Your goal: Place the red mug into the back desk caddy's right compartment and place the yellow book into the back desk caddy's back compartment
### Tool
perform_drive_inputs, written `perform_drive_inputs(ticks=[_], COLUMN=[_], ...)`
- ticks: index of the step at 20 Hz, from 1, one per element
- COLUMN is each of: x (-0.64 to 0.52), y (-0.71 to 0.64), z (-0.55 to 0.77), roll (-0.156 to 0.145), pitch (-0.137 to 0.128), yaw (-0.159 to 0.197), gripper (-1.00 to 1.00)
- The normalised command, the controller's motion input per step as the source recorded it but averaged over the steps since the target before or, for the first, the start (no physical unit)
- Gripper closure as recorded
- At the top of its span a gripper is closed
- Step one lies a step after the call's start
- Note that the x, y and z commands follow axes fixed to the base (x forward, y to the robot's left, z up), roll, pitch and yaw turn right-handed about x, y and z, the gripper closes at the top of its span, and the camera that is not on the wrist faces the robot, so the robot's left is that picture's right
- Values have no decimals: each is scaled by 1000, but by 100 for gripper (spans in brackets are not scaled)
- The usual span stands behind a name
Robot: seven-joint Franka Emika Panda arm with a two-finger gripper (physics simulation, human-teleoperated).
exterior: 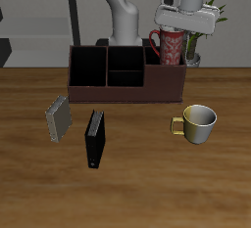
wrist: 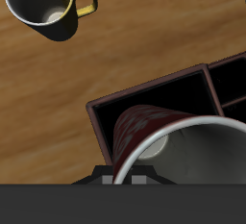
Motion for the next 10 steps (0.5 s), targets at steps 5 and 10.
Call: perform_drive_inputs(ticks=[5,10], x=[118,40], y=[-30,-3], z=[-82,-189], roll=[-23,10], pitch=[6,49], yaw=[-4,-30], gripper=[100,100])
